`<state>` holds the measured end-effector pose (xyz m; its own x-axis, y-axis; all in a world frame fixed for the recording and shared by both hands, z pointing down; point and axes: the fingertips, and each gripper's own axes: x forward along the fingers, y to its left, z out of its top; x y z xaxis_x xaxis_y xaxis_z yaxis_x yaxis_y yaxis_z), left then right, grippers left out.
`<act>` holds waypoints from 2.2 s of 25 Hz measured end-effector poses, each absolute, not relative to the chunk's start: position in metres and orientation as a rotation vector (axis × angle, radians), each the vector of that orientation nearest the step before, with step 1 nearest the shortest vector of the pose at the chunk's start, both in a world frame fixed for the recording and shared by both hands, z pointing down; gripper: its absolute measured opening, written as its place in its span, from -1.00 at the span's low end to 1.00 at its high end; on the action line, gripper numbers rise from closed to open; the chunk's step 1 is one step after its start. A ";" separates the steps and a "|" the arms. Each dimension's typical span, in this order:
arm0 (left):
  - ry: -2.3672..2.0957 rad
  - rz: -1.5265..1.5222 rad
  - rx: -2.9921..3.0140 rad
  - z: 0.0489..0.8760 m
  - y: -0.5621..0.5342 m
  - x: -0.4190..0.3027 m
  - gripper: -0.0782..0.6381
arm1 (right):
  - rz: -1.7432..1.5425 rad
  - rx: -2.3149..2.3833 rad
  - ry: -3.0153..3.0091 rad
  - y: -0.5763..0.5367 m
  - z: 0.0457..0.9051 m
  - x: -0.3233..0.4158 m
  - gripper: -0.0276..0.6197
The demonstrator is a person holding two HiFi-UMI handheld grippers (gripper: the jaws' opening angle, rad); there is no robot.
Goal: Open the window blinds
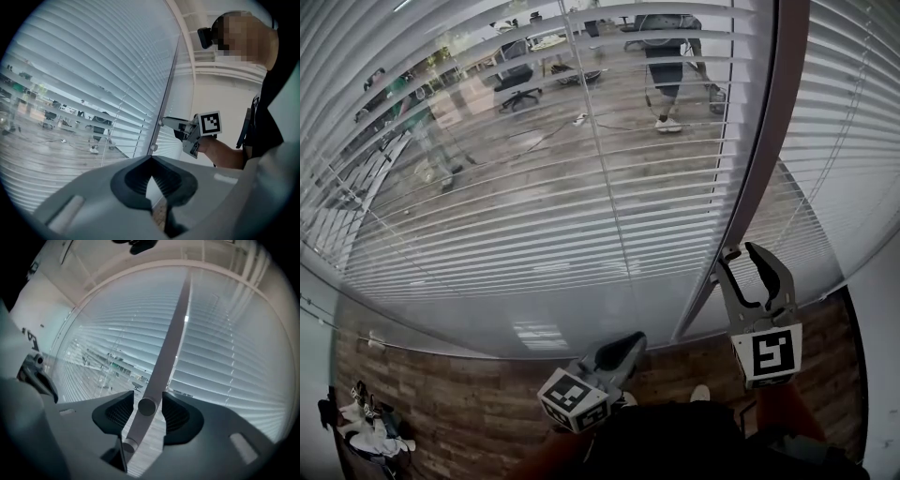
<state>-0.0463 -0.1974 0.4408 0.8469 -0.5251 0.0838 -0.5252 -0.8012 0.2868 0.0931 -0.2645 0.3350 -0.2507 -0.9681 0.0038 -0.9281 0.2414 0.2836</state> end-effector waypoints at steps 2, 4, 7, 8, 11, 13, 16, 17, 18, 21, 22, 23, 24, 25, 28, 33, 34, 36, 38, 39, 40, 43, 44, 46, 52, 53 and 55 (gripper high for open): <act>-0.792 0.017 2.724 0.442 -0.196 -0.046 -0.78 | -0.229 1.818 -2.440 -0.265 0.334 0.099 -0.25; -0.796 0.023 2.723 0.440 -0.196 -0.045 -0.78 | -0.020 1.836 -2.555 -0.267 0.339 0.103 -0.26; -0.802 0.022 2.722 0.439 -0.197 -0.045 -0.78 | 0.148 1.829 -2.573 -0.270 0.352 0.104 -0.32; -0.797 0.016 2.723 0.438 -0.196 -0.045 -0.78 | 0.140 1.829 -2.557 -0.270 0.354 0.104 -0.34; -0.795 0.034 2.726 0.442 -0.193 -0.049 -0.78 | 0.090 1.829 -2.534 -0.267 0.355 0.100 -0.34; -0.788 0.025 2.733 0.445 -0.189 -0.052 -0.78 | 0.081 1.827 -2.535 -0.265 0.356 0.096 -0.34; -0.784 0.022 2.733 0.444 -0.191 -0.049 -0.78 | 0.080 1.834 -2.522 -0.269 0.355 0.100 -0.46; -0.786 0.027 2.734 0.444 -0.193 -0.048 -0.78 | 0.079 1.837 -2.517 -0.271 0.354 0.102 -0.46; -0.790 0.033 2.735 0.445 -0.194 -0.048 -0.78 | 0.076 1.838 -2.513 -0.272 0.354 0.103 -0.46; -0.799 0.031 2.736 0.454 -0.192 -0.051 -0.78 | 0.061 1.840 -2.501 -0.268 0.366 0.101 -0.44; -0.803 0.028 2.734 0.455 -0.191 -0.052 -0.78 | 0.049 1.838 -2.493 -0.267 0.369 0.100 -0.44; -0.804 0.027 2.734 0.454 -0.190 -0.053 -0.78 | 0.031 1.835 -2.480 -0.265 0.370 0.099 -0.45; -0.801 0.026 2.735 0.454 -0.189 -0.054 -0.78 | 0.006 1.830 -2.463 -0.265 0.368 0.098 -0.45; -0.795 0.026 2.736 0.453 -0.188 -0.053 -0.78 | -0.023 1.823 -2.444 -0.264 0.366 0.098 -0.45; -0.801 0.028 2.733 0.448 -0.191 -0.051 -0.78 | -0.106 1.795 -2.390 -0.267 0.359 0.099 -0.45; -0.804 0.020 2.733 0.439 -0.196 -0.045 -0.78 | -0.254 1.742 -2.280 -0.272 0.355 0.101 -0.45; -0.803 0.023 2.731 0.440 -0.195 -0.044 -0.78 | -0.272 1.740 -2.261 -0.271 0.355 0.100 -0.45; -0.794 0.021 2.727 0.443 -0.194 -0.044 -0.78 | -0.316 1.733 -2.217 -0.271 0.355 0.098 -0.45; -0.787 0.023 2.731 0.444 -0.194 -0.045 -0.78 | -0.392 1.708 -2.162 -0.272 0.354 0.097 -0.45; -0.787 0.024 2.733 0.444 -0.194 -0.045 -0.78 | -0.437 1.692 -2.128 -0.273 0.353 0.096 -0.45; -0.785 0.024 2.734 0.443 -0.194 -0.045 -0.78 | -0.483 1.672 -2.087 -0.272 0.352 0.096 -0.45; -0.782 0.024 2.733 0.447 -0.190 -0.047 -0.78 | -0.577 1.615 -1.964 -0.267 0.358 0.094 -0.46; -0.785 0.027 2.733 0.450 -0.189 -0.048 -0.78 | -0.602 1.602 -1.934 -0.266 0.362 0.093 -0.46; -0.784 0.030 2.731 0.457 -0.188 -0.048 -0.78 | -0.658 1.579 -1.880 -0.265 0.369 0.093 -0.45; -0.782 0.011 2.740 0.450 -0.195 -0.041 -0.78 | -0.779 1.533 -1.744 -0.272 0.368 0.097 -0.45; -0.784 0.015 2.739 0.454 -0.195 -0.041 -0.78 | -0.782 1.533 -1.738 -0.272 0.372 0.097 -0.45; -0.795 0.024 2.730 0.457 -0.193 -0.044 -0.78 | -0.772 1.540 -1.748 -0.269 0.377 0.095 -0.45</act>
